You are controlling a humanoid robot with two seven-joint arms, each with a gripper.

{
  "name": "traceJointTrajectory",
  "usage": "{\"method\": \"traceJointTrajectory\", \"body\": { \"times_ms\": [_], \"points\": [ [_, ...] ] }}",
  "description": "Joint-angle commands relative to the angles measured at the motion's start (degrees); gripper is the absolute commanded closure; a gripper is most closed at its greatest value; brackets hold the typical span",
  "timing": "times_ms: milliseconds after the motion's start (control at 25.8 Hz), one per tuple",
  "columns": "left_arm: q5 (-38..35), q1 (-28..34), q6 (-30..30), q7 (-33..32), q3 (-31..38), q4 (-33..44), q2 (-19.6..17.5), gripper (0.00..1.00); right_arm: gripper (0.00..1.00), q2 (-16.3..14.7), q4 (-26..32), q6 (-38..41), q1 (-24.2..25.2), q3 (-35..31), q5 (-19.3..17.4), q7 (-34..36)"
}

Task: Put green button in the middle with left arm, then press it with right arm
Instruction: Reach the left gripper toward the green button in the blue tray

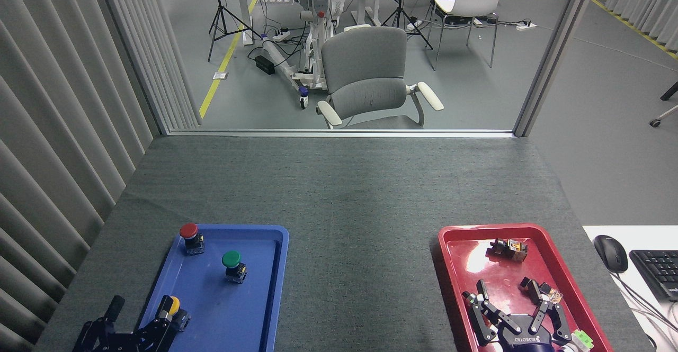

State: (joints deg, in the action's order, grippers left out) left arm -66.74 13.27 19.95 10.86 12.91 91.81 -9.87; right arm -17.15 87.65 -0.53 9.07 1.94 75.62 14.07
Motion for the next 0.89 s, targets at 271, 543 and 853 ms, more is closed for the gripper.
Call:
{"method": "traceJointTrajectory", "body": {
  "times_ms": [271,543,853],
  "points": [
    [0.6,0.0,-1.0,0.8,0.8,0.2,0.0,0.00,0.01,0.0,0.1,0.0,0.0,-0.2,0.1,-0.1],
    [0.6,0.0,-1.1,0.8,0.8,0.0,-0.4,0.01,0.01,0.0,0.1,0.0,0.1,-0.2,0.1,-0.1],
    [0.7,-0.5,-1.7,0.3,0.8,0.0,-0.4,0.01,0.01,0.1,0.1,0.0,0.1,-0.1,0.1,-0.1]
  ]
}}
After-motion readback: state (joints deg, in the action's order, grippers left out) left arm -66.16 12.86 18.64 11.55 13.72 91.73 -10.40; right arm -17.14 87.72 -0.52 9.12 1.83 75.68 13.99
